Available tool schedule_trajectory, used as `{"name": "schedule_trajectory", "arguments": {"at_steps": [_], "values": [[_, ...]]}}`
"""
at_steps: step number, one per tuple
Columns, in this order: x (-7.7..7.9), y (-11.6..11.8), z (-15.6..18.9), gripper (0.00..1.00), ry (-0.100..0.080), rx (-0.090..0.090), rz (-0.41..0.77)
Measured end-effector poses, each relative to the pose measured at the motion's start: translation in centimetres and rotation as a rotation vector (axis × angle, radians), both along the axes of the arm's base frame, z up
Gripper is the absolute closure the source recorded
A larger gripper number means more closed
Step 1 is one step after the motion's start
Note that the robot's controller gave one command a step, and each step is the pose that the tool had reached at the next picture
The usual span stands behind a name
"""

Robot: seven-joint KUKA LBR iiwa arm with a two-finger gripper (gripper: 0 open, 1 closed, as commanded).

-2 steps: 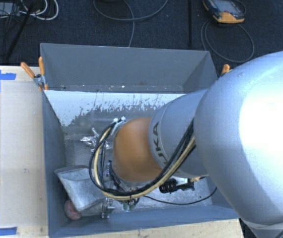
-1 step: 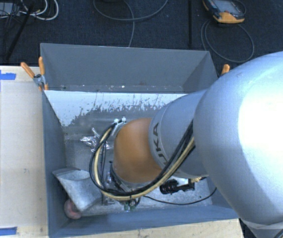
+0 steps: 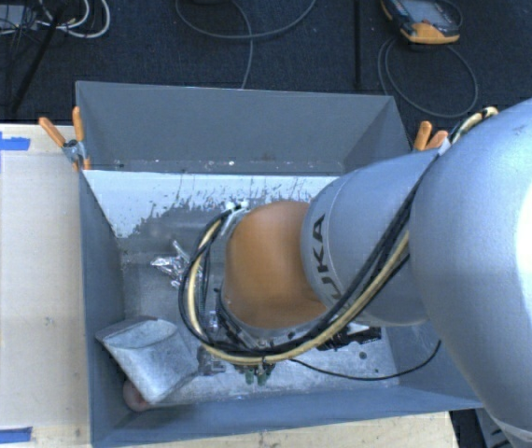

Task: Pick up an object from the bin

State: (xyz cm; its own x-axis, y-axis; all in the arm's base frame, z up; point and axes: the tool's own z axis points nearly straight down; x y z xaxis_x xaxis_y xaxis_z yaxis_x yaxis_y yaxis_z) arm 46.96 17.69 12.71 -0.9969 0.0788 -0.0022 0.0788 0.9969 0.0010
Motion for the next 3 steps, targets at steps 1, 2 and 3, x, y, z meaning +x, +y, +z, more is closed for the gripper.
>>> {"name": "schedule_trajectory", "arguments": {"at_steps": [1,2,3], "values": [[4.6,-2.0,-2.6,1.00,0.004,-0.002,-0.292],[4.6,-2.0,-2.5,0.00,0.004,-0.002,-0.290],[5.2,3.1,-5.7,0.00,0.000,-0.009,-0.384]]}}
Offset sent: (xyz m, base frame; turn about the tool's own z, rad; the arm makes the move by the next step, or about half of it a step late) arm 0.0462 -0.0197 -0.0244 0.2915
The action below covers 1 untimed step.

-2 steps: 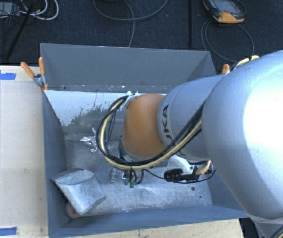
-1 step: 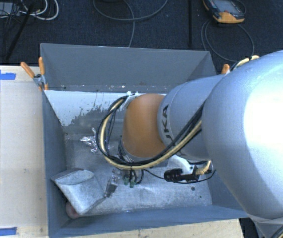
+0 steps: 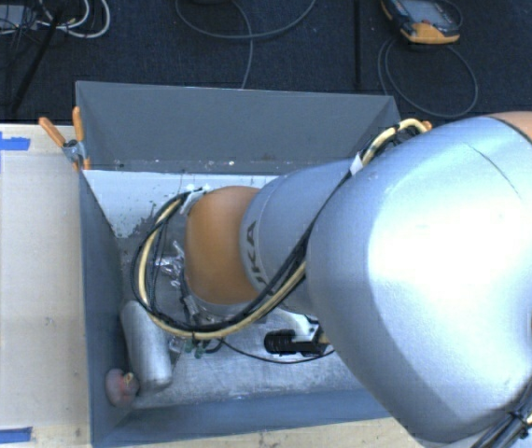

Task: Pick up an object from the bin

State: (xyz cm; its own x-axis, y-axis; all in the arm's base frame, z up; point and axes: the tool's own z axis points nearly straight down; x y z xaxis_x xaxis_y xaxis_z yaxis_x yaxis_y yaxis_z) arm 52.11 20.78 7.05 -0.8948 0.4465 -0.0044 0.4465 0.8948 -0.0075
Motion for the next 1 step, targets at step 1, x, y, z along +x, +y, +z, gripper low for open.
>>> {"name": "schedule_trajectory", "arguments": {"at_steps": [1], "values": [[-2.62,-5.64,5.57,0.00,0.003,0.005,0.312]]}}
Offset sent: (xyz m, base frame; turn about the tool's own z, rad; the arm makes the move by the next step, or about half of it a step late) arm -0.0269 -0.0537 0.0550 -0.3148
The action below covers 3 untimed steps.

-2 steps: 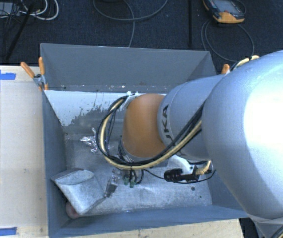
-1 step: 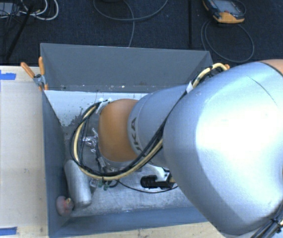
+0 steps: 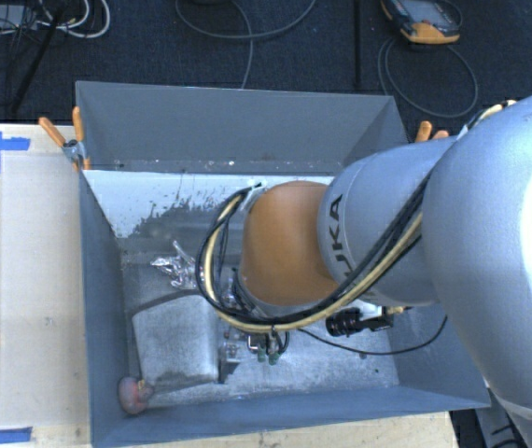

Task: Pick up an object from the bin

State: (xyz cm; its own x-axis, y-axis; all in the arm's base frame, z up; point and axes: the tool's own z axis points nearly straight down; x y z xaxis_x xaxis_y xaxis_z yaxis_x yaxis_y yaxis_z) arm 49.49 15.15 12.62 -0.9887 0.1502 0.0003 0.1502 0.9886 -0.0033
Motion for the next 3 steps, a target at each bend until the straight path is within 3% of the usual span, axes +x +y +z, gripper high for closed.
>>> {"name": "schedule_trajectory", "arguments": {"at_steps": [1,2,3], "values": [[2.9,-8.3,-5.4,0.00,-0.001,0.003,0.143],[10.1,-8.6,-2.1,0.00,-0.005,0.003,-0.039],[12.6,-3.6,-1.0,0.00,-0.005,0.005,0.063]]}}
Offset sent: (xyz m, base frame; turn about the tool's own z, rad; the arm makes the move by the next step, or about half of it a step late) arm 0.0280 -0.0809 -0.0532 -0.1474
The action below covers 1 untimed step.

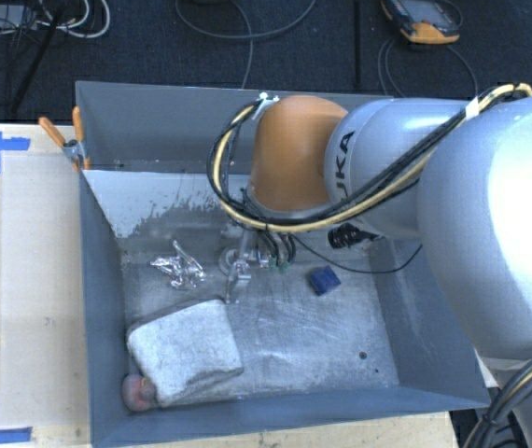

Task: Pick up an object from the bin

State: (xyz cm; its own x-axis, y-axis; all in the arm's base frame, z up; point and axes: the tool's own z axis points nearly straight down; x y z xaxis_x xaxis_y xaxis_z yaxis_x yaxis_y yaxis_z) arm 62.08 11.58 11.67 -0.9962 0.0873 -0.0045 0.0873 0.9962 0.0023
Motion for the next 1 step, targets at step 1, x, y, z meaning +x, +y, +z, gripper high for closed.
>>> {"name": "schedule_trajectory", "arguments": {"at_steps": [1], "values": [[-1.59,8.80,-4.47,0.00,-0.005,0.002,-0.125]]}}
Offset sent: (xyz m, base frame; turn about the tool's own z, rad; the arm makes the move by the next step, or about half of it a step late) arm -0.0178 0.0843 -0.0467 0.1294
